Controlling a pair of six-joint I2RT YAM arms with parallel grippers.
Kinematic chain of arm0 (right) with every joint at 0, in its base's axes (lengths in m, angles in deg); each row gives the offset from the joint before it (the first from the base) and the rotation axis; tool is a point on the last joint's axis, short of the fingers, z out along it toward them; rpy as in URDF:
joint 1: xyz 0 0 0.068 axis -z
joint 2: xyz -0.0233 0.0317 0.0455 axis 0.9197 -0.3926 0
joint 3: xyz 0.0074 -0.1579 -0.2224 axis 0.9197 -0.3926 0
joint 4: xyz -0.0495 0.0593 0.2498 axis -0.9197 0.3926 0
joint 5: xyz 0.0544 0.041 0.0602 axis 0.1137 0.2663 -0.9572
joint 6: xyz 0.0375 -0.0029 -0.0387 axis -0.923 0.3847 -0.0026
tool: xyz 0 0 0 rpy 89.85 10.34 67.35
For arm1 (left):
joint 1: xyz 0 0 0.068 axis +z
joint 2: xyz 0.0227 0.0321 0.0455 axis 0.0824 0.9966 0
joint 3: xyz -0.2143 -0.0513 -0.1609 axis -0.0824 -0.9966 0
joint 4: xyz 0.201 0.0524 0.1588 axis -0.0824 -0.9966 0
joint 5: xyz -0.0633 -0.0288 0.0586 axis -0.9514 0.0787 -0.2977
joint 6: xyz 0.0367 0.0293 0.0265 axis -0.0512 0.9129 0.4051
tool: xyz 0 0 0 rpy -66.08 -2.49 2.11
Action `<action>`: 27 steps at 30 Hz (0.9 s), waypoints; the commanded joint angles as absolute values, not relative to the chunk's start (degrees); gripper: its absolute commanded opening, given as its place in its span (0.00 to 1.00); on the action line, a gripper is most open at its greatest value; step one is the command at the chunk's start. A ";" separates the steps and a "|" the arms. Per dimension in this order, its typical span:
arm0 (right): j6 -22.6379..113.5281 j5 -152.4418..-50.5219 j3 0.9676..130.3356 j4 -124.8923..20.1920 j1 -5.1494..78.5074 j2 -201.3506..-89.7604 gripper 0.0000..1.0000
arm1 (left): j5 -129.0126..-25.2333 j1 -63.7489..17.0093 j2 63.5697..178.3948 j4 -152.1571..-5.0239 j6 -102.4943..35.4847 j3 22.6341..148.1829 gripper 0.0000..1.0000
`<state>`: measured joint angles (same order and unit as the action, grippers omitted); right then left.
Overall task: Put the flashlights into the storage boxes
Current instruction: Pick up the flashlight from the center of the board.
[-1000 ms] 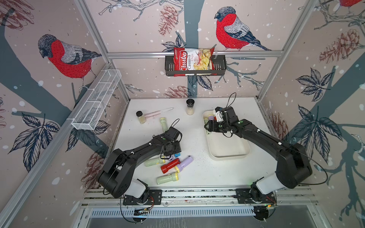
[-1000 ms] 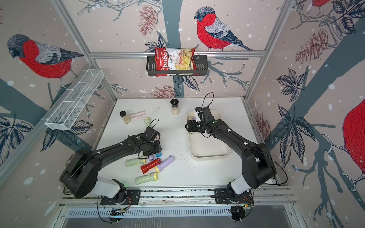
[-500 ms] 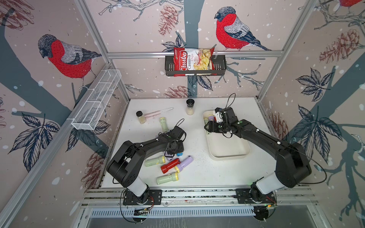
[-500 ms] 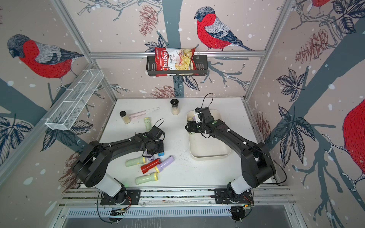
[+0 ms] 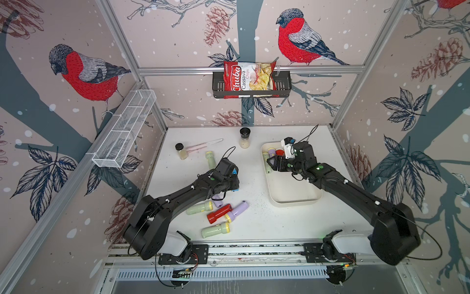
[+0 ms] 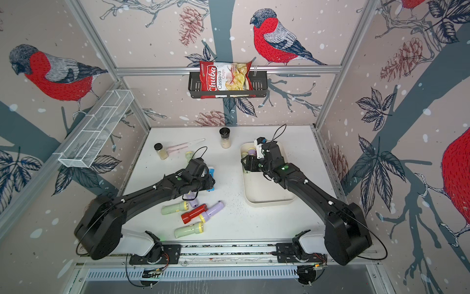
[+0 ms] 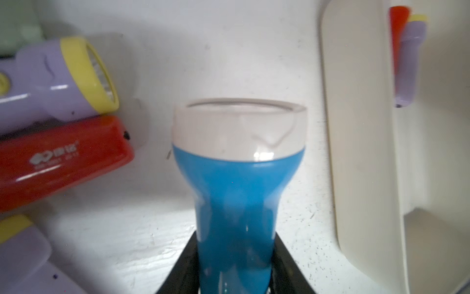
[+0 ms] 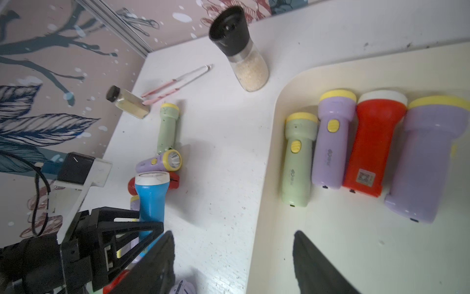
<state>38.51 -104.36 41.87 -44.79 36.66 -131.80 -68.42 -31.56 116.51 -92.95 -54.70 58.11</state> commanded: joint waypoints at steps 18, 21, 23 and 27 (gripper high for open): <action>38.56 -117.87 40.88 -54.29 30.73 -128.23 0.73 | -89.77 -32.00 109.21 -47.33 -46.74 46.00 0.23; 38.05 -117.35 41.71 -54.69 29.90 -128.93 0.72 | -90.02 -32.09 109.49 -47.18 -46.70 46.23 0.23; 37.84 -117.52 42.33 -54.82 29.46 -130.78 0.71 | -90.17 -32.12 109.47 -47.18 -46.70 46.23 0.23; 37.96 -118.08 43.51 -54.80 28.11 -132.79 0.65 | -90.37 -32.27 109.40 -47.59 -46.61 46.52 0.23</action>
<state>38.47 -117.12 42.63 -53.18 28.73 -132.07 -89.19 -32.09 109.50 -51.09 -47.40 45.97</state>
